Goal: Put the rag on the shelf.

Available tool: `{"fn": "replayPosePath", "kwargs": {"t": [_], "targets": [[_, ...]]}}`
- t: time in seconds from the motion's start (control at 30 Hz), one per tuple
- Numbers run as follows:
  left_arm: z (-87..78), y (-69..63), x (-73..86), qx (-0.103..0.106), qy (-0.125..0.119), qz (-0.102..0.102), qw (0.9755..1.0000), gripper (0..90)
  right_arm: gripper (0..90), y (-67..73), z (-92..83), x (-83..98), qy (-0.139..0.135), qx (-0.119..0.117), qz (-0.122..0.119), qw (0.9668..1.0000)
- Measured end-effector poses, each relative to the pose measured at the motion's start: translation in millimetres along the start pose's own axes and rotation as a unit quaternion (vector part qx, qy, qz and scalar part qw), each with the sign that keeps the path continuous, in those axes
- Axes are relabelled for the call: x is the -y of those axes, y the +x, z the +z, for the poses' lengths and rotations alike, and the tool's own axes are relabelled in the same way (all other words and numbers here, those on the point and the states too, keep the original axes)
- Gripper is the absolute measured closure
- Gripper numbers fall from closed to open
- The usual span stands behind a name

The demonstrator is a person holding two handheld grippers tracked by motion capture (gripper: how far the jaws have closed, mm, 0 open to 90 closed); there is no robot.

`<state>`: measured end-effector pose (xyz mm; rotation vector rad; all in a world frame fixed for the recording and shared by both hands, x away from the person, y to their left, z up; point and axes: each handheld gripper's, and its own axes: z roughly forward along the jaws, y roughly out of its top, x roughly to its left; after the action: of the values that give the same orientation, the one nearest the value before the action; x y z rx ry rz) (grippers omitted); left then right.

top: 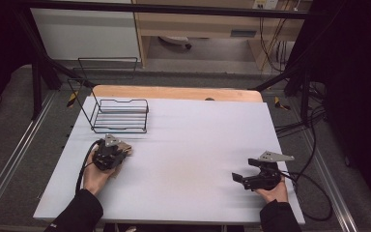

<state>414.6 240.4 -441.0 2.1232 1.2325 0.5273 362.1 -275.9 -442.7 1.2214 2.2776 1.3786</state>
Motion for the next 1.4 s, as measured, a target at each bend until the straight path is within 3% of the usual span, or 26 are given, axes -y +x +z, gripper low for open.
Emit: {"fn": "replayPosePath", "kwargs": {"t": [0.27,0.3,0.5,0.7,0.87,0.93,1.03,1.07,1.1,1.13,1.17,1.23,1.4], "targets": [[-15.6,-0.5,-2.8,0.023,-0.019,-0.014,0.9995,80.5,0.5,0.1,0.1,0.1,0.003,-0.003,0.000,1.0000],[-20.7,-2.4,-4.2,0.038,-0.020,-0.019,0.9989,80.5,0.5,0.2,0.2,0.1,0.002,-0.003,0.001,1.0000],[-30.1,-19.0,-6.8,0.077,-0.017,-0.027,0.9965,80.4,0.6,0.3,0.2,0.1,0.003,-0.004,0.001,1.0000],[-26.2,-39.9,-6.6,0.107,-0.007,-0.031,0.9938,79.7,0.7,0.7,0.4,0.2,0.003,-0.005,0.003,1.0000],[-14.5,-44.9,-3.6,0.114,0.001,-0.021,0.9932,77.0,0.7,1.0,0.4,0.2,0.004,-0.005,0.005,1.0000],[-14.2,-43.7,-3.0,0.119,-0.001,-0.014,0.9928,73.1,0.7,1.1,0.8,0.3,0.003,-0.005,0.004,1.0000],[-20.1,-42.8,-3.8,0.114,-0.013,-0.003,0.9934,60.4,0.7,1.5,1.2,0.2,0.002,-0.005,0.007,1.0000],[-29.3,-38.8,-5.3,0.108,-0.031,0.003,0.9937,57.0,0.7,1.6,1.4,0.2,0.002,-0.005,0.008,1.0000],[-29.3,-38.8,-5.3,0.108,-0.031,0.003,0.9937,53.2,0.8,1.7,1.6,0.2,0.003,-0.004,0.008,1.0000],[-38.1,-30.4,-6.2,0.103,-0.041,0.004,0.9939,48.8,0.8,1.8,1.9,0.3,0.003,-0.004,0.008,1.0000],[-38.1,-30.4,-6.2,0.103,-0.041,0.004,0.9939,44.7,0.8,2.4,2.4,0.2,0.003,-0.003,0.011,0.9999],[-46.2,-12.7,-3.8,0.089,-0.042,-0.007,0.9951,38.1,0.8,3.0,3.4,0.0,0.004,-0.001,0.011,0.9999],[-51.3,17.1,12.3,0.080,-0.025,-0.028,0.9961,29.5,0.8,7.7,6.8,-2.5,0.007,-0.001,0.009,0.9999]]}}
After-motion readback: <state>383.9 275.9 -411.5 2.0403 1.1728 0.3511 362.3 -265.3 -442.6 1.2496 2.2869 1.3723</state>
